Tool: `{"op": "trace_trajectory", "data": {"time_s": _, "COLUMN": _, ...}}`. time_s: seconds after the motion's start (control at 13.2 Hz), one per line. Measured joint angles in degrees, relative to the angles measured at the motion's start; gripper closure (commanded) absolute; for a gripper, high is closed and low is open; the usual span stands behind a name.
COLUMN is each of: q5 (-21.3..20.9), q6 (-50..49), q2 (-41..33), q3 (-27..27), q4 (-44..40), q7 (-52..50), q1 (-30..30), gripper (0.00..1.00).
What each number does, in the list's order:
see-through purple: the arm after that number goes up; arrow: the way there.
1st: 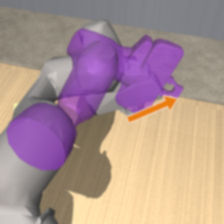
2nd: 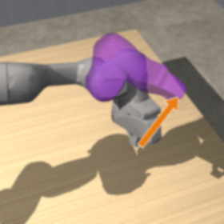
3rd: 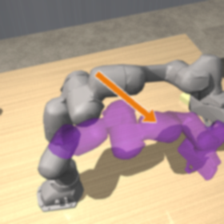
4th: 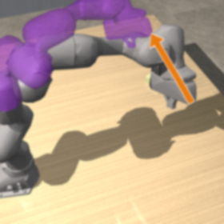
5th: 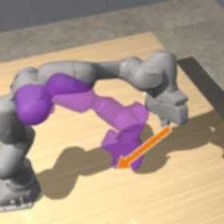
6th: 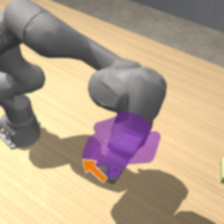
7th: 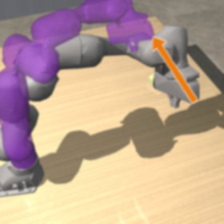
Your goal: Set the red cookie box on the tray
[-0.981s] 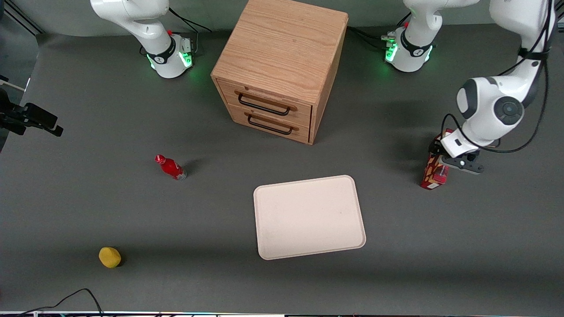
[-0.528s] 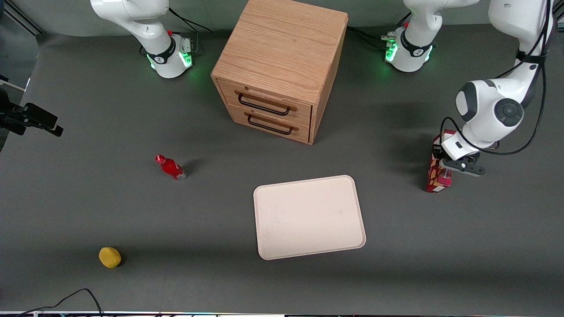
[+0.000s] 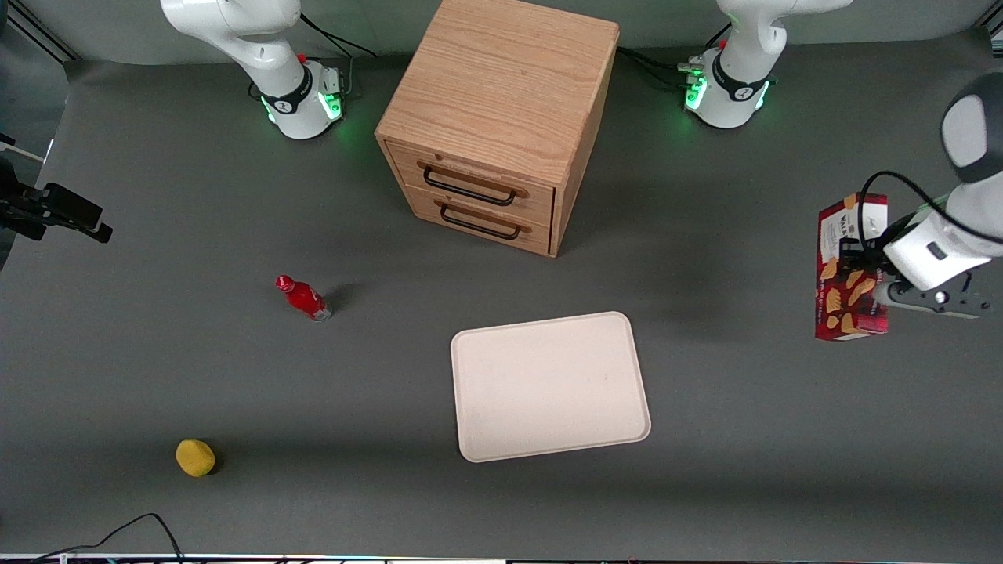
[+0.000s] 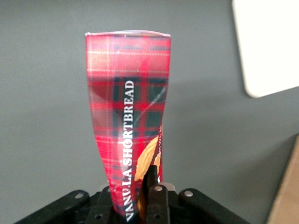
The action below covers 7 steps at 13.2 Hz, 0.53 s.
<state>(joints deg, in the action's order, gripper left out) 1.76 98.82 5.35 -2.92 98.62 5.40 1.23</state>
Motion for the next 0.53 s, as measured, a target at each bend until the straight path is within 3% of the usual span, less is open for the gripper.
{"op": "trace_trajectory", "data": {"time_s": 0.3, "q5": -0.25, "q6": 2.06, "q2": 7.28, "q3": -14.40, "q4": -7.05, "q7": -24.09, "q1": -0.65, "gripper": 1.00}}
{"op": "trace_trajectory", "data": {"time_s": 0.53, "q5": -5.74, "q6": 17.45, "q2": 19.45, "q3": -20.43, "q4": -7.60, "q7": -36.04, "q1": -3.42, "gripper": 1.00}}
